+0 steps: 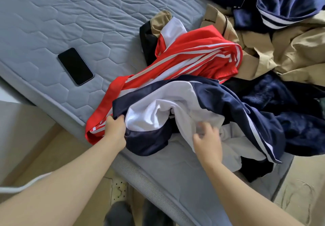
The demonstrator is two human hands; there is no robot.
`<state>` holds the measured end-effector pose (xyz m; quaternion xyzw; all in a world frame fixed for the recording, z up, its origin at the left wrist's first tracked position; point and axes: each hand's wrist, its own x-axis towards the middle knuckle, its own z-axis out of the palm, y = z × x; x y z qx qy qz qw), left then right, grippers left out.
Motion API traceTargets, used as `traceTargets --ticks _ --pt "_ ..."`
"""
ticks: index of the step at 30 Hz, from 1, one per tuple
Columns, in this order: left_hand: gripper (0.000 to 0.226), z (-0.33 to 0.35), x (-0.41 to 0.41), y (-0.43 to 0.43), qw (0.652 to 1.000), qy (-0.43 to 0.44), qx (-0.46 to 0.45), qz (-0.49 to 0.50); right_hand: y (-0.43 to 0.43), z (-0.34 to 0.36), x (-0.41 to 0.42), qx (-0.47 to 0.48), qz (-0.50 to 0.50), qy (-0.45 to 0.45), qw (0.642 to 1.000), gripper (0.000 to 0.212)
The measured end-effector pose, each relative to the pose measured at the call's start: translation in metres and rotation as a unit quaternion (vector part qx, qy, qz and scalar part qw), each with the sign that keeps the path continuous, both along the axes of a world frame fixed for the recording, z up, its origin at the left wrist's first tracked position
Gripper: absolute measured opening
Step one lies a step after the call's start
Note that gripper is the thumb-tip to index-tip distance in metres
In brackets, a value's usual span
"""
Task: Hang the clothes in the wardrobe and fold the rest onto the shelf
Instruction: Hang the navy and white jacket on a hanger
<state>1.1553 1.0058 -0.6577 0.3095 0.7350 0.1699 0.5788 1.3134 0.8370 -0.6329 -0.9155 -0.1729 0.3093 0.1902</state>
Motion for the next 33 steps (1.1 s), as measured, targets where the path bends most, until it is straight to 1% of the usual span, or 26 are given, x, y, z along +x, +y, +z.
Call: traceTargets --ticks 2,3,5,6,7,8,9,10,11,13,16,17,18,19,20,21,23,24,25,26,27,29,30,31,32,33 --pt "0.029 0.002 -0.005 -0.001 0.999 -0.020 -0.008 -0.025 0.009 0.011 0.008 0.051 -0.010 -0.169 0.984 0.056" --pt "0.028 0.004 -0.006 -0.002 0.999 -0.026 -0.010 -0.040 0.015 0.016 0.016 0.059 -0.008 -0.223 0.973 0.064" --pt "0.023 0.011 -0.005 -0.001 0.997 -0.050 -0.018 -0.055 0.028 0.025 0.037 0.002 0.014 -0.256 0.966 0.075" --pt "0.025 0.014 -0.004 -0.001 0.996 -0.065 -0.031 -0.060 0.033 0.027 0.049 -0.057 0.034 -0.245 0.967 0.076" --pt "0.034 0.016 -0.003 0.000 0.993 -0.078 -0.046 -0.072 0.037 0.027 0.060 -0.117 0.058 -0.227 0.965 0.070" --pt "0.045 0.017 -0.003 -0.001 0.991 -0.081 -0.056 -0.095 0.041 0.027 0.069 -0.160 0.085 -0.203 0.962 0.058" --pt "0.051 0.019 -0.003 -0.003 0.988 -0.074 -0.062 -0.122 0.044 0.027 0.071 -0.180 0.109 -0.171 0.963 0.042" --pt "0.053 0.019 -0.003 -0.006 0.986 -0.064 -0.062 -0.141 0.047 0.028 0.069 -0.172 0.123 -0.136 0.968 0.028" --pt "0.049 0.018 -0.005 -0.008 0.986 -0.056 -0.057 -0.145 0.048 0.027 0.060 -0.154 0.133 -0.096 0.974 0.018" --pt "0.037 0.015 -0.011 -0.015 0.991 -0.037 -0.039 -0.122 0.043 0.021 0.031 -0.135 0.171 -0.026 0.976 0.019" --pt "0.036 0.009 -0.024 -0.021 0.993 0.006 -0.047 -0.105 0.018 0.011 -0.023 -0.119 0.228 0.128 0.958 0.026" --pt "0.036 0.007 -0.027 -0.021 0.992 0.015 -0.049 -0.112 0.008 0.007 -0.036 -0.115 0.232 0.150 0.954 0.026" --pt "0.036 0.007 -0.030 -0.020 0.991 0.021 -0.045 -0.123 0.001 0.004 -0.044 -0.101 0.219 0.137 0.961 0.025" --pt "0.036 0.006 -0.033 -0.018 0.990 0.023 -0.037 -0.131 -0.002 0.004 -0.047 -0.075 0.192 0.087 0.975 0.023" --pt "0.037 0.006 -0.034 -0.016 0.990 0.025 -0.027 -0.138 0.000 0.005 -0.045 -0.037 0.166 0.012 0.985 0.021" --pt "0.039 0.006 -0.035 -0.014 0.989 0.025 -0.019 -0.146 0.005 0.007 -0.039 0.003 0.148 -0.069 0.987 0.022" --pt "0.043 0.005 -0.036 -0.012 0.986 0.020 -0.018 -0.165 0.020 0.013 -0.018 0.071 0.105 -0.196 0.972 0.035" --pt "0.044 0.005 -0.036 -0.012 0.984 0.013 -0.028 -0.176 0.028 0.015 -0.004 0.071 0.089 -0.224 0.968 0.047" --pt "0.045 0.005 -0.035 -0.014 0.981 0.011 -0.041 -0.191 0.035 0.017 0.010 0.036 0.091 -0.227 0.969 0.059" --pt "0.045 0.005 -0.035 -0.018 0.977 0.022 -0.047 -0.206 0.041 0.017 0.022 -0.010 0.103 -0.202 0.974 0.069" --pt "0.045 0.005 -0.034 -0.022 0.973 0.061 -0.038 -0.220 0.044 0.016 0.031 -0.039 0.108 -0.144 0.983 0.074" --pt "0.049 0.009 -0.033 -0.031 0.955 0.193 0.011 -0.226 0.045 0.013 0.035 -0.020 0.066 0.030 0.997 0.072" --pt "0.055 0.013 -0.031 -0.037 0.940 0.253 0.041 -0.225 0.043 0.013 0.028 0.001 0.044 0.095 0.994 0.065" --pt "0.061 0.018 -0.028 -0.043 0.925 0.295 0.075 -0.226 0.039 0.012 0.018 0.015 0.040 0.136 0.990 0.054" --pt "0.065 0.022 -0.024 -0.048 0.916 0.308 0.109 -0.231 0.034 0.009 0.005 0.029 0.044 0.169 0.984 0.041" --pt "0.066 0.024 -0.018 -0.052 0.918 0.289 0.133 -0.238 0.030 0.007 -0.008 0.047 0.043 0.210 0.976 0.029"
